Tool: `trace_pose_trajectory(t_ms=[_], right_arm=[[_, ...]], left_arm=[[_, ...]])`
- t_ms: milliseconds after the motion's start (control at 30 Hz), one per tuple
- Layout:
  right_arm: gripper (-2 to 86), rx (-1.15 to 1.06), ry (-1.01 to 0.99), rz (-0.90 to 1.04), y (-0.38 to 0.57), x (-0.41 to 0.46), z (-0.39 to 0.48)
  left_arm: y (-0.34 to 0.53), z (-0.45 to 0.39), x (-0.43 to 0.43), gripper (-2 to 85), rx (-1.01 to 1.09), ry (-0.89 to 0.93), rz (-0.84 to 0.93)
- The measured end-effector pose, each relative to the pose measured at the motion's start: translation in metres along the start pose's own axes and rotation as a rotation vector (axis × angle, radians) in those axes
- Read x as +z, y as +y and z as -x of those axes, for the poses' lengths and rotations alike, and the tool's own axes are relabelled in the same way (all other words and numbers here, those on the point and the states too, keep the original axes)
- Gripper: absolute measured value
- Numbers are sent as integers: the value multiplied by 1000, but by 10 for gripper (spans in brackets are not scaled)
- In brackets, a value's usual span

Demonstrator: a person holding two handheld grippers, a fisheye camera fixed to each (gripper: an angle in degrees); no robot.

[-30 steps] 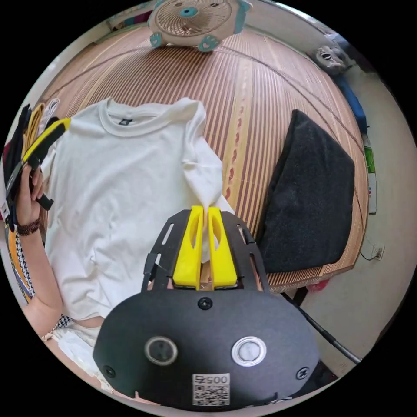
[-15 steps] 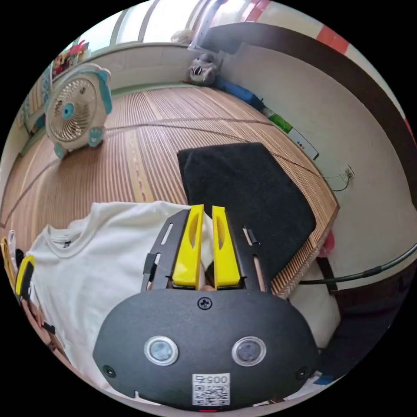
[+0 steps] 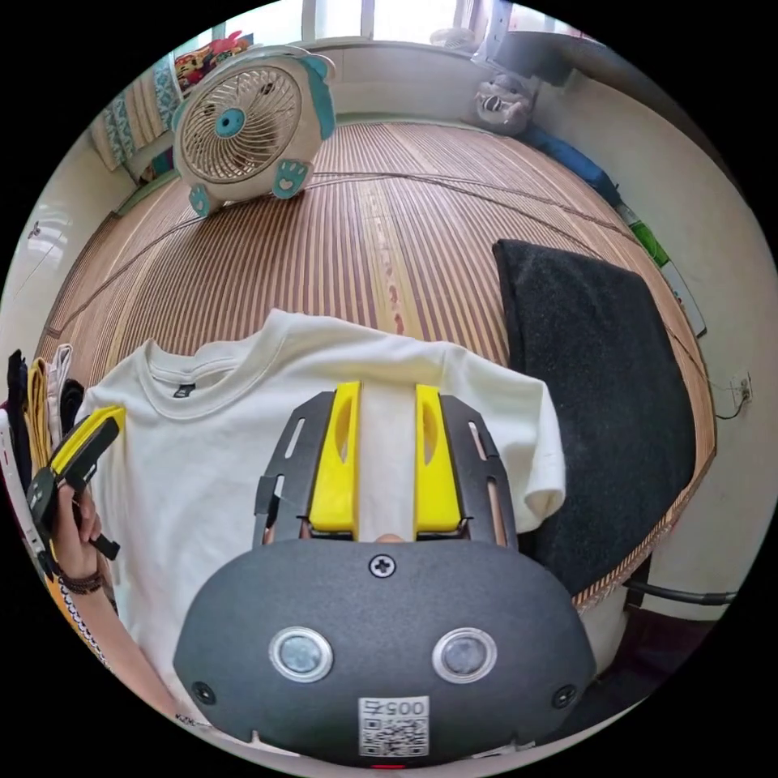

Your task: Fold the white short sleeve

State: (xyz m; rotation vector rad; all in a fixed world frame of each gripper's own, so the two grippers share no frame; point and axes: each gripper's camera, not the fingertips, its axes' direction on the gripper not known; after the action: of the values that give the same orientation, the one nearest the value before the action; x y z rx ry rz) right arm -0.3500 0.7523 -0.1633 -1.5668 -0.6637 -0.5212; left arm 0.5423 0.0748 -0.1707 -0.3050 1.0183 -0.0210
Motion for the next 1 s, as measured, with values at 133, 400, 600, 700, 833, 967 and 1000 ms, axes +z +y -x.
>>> trace_pose_trajectory(t_ms=[133,400,600,700,833,967,1000], right_arm=[[107,21,89,-39,0,6,-2],[110,5,79,-24,13,-2,0],[117,-6,58,-20,23,-1,-5],[118,-6,44,-40,32,-3,-10],[118,-9,59,-42,39,-7,-10],[118,5,55,-40,45,-11,-14],[118,7,57,-41,47,-13,-15]], left_arm=[[-8,-2,8,64,2,49,-57],[2,5,-57,80,54,-19,-130],[21,51,-66,79,-41,-26,74],[22,63,-55,66,-61,-6,216],[24,68,-40,53,-72,-135,316],[24,75,-47,43,-151,-217,259],[25,74,-51,33,-166,-280,223]])
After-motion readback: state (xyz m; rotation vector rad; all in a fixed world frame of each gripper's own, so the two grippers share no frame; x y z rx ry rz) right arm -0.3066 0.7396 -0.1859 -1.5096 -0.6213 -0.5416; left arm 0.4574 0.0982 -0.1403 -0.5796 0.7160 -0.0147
